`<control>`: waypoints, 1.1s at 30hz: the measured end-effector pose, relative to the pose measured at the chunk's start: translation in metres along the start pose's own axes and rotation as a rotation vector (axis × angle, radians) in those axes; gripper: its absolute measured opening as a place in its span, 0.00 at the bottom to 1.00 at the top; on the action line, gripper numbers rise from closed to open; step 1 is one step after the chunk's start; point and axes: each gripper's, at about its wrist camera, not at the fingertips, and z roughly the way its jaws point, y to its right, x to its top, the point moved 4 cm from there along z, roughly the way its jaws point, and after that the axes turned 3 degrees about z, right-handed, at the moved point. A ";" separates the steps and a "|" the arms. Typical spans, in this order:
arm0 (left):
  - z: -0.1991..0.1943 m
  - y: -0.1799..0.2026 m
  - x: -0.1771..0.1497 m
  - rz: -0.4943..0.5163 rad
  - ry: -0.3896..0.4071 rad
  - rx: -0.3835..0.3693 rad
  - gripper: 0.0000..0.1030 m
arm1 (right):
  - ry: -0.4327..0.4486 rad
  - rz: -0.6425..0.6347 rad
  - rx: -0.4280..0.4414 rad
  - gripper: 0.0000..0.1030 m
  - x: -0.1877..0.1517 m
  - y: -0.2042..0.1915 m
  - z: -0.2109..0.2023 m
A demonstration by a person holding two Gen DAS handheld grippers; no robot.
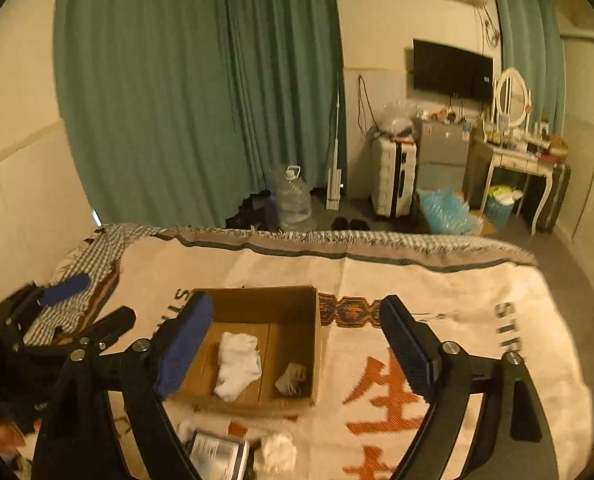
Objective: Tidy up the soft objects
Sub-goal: 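Grasp the blue Vinda tissue pack with the left tool while the right tool grasps white cloth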
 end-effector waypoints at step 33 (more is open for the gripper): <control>0.083 0.055 -0.235 0.055 -0.466 -0.055 0.70 | -0.534 0.060 0.049 0.68 -0.277 0.004 0.084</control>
